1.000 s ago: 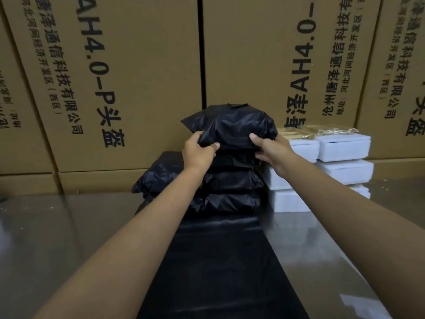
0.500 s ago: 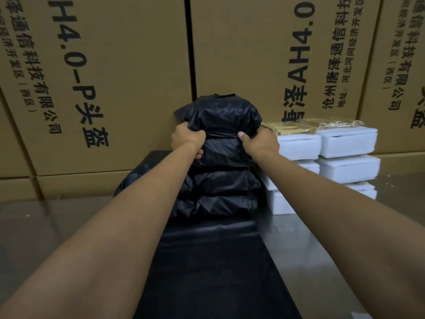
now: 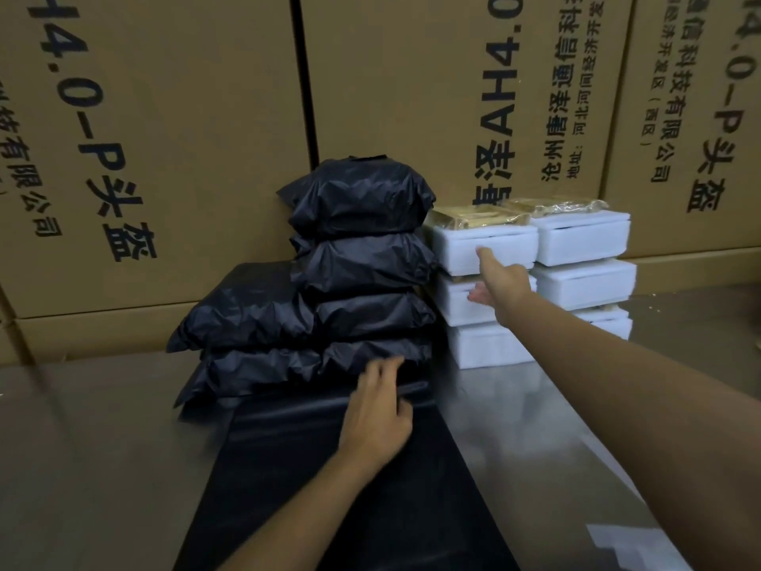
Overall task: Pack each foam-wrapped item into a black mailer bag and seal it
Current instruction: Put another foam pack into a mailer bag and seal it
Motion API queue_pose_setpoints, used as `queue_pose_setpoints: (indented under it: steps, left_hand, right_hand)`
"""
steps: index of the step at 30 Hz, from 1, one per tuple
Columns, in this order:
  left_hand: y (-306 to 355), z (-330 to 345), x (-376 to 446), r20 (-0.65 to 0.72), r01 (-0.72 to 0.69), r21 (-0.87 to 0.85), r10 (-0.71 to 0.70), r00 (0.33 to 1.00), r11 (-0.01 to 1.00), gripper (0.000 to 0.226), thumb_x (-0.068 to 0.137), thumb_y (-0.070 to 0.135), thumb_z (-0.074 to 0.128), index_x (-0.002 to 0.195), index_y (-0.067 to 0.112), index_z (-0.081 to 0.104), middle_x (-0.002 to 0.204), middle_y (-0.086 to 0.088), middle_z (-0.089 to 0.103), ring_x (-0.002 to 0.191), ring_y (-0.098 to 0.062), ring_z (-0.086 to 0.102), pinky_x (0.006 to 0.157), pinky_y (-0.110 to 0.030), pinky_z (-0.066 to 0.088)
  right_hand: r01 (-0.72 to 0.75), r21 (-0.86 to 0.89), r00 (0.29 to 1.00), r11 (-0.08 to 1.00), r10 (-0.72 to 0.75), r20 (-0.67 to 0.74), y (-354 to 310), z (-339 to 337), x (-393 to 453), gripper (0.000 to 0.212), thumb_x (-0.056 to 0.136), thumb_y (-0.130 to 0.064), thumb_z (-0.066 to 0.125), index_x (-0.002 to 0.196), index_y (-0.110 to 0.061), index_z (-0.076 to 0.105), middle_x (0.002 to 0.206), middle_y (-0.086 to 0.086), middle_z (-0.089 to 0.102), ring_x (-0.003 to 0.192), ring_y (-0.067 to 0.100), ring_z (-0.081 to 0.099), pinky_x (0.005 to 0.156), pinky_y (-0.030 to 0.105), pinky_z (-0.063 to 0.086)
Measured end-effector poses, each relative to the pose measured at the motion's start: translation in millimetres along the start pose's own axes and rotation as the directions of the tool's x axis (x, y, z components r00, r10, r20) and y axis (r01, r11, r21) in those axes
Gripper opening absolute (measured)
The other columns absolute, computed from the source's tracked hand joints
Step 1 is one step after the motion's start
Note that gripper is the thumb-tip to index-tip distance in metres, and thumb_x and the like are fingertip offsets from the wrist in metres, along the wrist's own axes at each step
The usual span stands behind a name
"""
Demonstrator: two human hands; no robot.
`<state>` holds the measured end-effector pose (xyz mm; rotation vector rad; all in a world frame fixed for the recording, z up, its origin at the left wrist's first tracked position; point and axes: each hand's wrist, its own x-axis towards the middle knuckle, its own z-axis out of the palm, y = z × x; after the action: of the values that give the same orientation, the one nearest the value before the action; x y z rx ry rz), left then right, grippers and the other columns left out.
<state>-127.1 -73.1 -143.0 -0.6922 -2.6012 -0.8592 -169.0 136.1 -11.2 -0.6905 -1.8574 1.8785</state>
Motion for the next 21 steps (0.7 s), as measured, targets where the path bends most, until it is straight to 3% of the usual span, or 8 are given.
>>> queue_pose_setpoints:
  steps: [3,5,7,9,10,14,17,21]
  left_hand:
    - [-10.4,16.2,-1.1,0.115,-0.009,0.182,-0.012,0.993,0.983,0.053,0.103,0.029,0.038,0.154,0.023,0.027,0.154,0.004,0.034,0.140,-0.014,0.030,0.117,-0.033,0.023]
    - [-11.2,19.0,1.0,0.104,-0.007,0.223,-0.016,0.994,0.975,0.050,0.104,0.032,0.035,0.153,0.024,0.032,0.154,0.006,0.036,0.141,-0.012,0.029,0.117,-0.032,0.022]
    - [-9.2,20.6,0.3,0.086,-0.012,0.266,-0.011,0.996,0.964,0.048,0.103,0.033,0.034,0.150,0.023,0.036,0.153,0.006,0.038,0.139,-0.012,0.031,0.116,-0.031,0.023]
    - [-10.4,22.0,0.9,0.078,-0.013,0.268,-0.008,0.997,0.963,0.047,0.103,0.034,0.034,0.148,0.023,0.039,0.151,0.007,0.041,0.138,-0.012,0.033,0.115,-0.032,0.024]
    - [-11.3,22.6,1.0,0.077,-0.011,0.260,-0.009,0.997,0.966,0.047,0.102,0.034,0.035,0.147,0.023,0.040,0.150,0.007,0.042,0.137,-0.011,0.034,0.115,-0.031,0.024]
    - [-13.6,22.6,1.8,0.061,-0.004,0.253,-0.011,0.998,0.968,0.046,0.102,0.034,0.036,0.147,0.024,0.041,0.149,0.009,0.043,0.136,-0.010,0.034,0.115,-0.031,0.024]
    - [-12.0,22.4,1.4,0.073,0.003,0.255,-0.023,0.997,0.967,0.047,0.102,0.034,0.035,0.147,0.024,0.041,0.149,0.009,0.043,0.136,-0.010,0.034,0.115,-0.030,0.024]
    - [-11.6,20.9,1.2,0.112,-0.013,0.278,-0.019,0.994,0.960,0.048,0.103,0.036,0.034,0.148,0.022,0.039,0.151,0.006,0.041,0.138,-0.012,0.033,0.115,-0.031,0.023]
  right_hand:
    - [-0.113,0.083,0.993,0.990,0.108,0.057,-19.4,-0.1,14.5,0.088,0.083,-0.073,0.060,0.144,-0.011,0.042,0.097,0.006,0.056,0.092,0.024,0.069,0.098,0.038,0.054]
    - [-0.171,0.122,0.982,0.978,0.160,0.100,-29.9,2.4,24.3,0.091,0.081,-0.077,0.059,0.146,-0.016,0.040,0.115,0.007,0.051,0.098,0.028,0.066,0.098,0.038,0.053]
    - [-0.217,0.197,0.974,0.956,0.198,0.108,-34.6,6.7,30.9,0.083,0.081,-0.074,0.062,0.140,-0.017,0.043,0.122,0.006,0.049,0.102,0.031,0.061,0.081,0.038,0.058]
    - [-0.223,0.209,0.974,0.952,0.210,0.081,-34.3,9.4,34.0,0.070,0.081,-0.069,0.066,0.123,-0.016,0.047,0.103,0.004,0.049,0.089,0.026,0.058,0.057,0.034,0.053]
    - [-0.222,0.198,0.975,0.955,0.212,0.070,-32.7,10.1,35.8,0.066,0.080,-0.066,0.068,0.117,-0.015,0.049,0.099,0.005,0.049,0.084,0.025,0.056,0.056,0.033,0.053]
    - [-0.202,0.284,0.978,0.937,0.178,0.107,-25.7,12.1,42.2,0.067,0.078,-0.056,0.071,0.124,-0.013,0.052,0.125,0.008,0.057,0.106,0.028,0.061,0.089,0.041,0.059]
    - [-0.191,0.375,0.979,0.907,0.147,0.142,-28.6,14.8,35.1,0.065,0.078,-0.052,0.073,0.125,-0.012,0.053,0.123,0.009,0.061,0.106,0.028,0.064,0.091,0.046,0.059]
    - [-0.074,0.308,0.997,0.948,0.075,0.009,-45.2,9.8,17.5,0.076,0.073,-0.053,0.077,0.129,-0.010,0.049,0.121,0.008,0.062,0.102,0.028,0.065,0.087,0.045,0.060]
